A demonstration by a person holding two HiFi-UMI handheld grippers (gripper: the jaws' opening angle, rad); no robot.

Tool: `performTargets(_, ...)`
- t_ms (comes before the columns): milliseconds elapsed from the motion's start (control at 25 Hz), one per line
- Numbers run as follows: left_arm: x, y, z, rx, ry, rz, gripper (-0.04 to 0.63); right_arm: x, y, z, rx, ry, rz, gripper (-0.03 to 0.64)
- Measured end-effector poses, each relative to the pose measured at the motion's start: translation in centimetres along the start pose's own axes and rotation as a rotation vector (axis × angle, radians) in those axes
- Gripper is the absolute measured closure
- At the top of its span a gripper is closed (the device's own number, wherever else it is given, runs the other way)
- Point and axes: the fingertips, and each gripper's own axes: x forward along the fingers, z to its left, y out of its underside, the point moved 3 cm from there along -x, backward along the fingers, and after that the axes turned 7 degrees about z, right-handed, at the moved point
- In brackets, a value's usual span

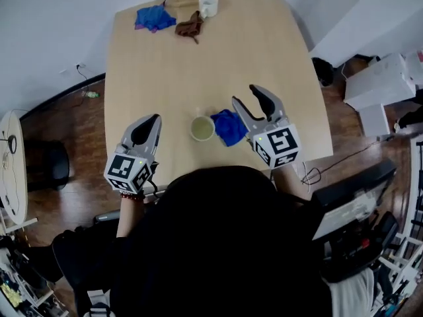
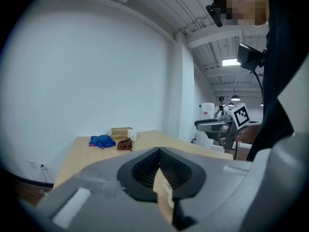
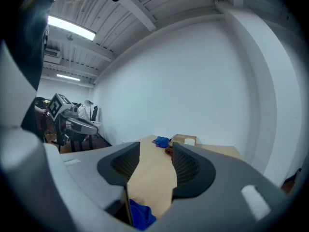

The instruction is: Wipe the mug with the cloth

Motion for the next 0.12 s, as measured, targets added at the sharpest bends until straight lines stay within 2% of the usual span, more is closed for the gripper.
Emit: performTargets(120,1.2,-1.3,0.4,0.000,-0.004,-0.036,0.589,0.5,-1.6,-1.4,-0.034,0.006,-0.028,0.413)
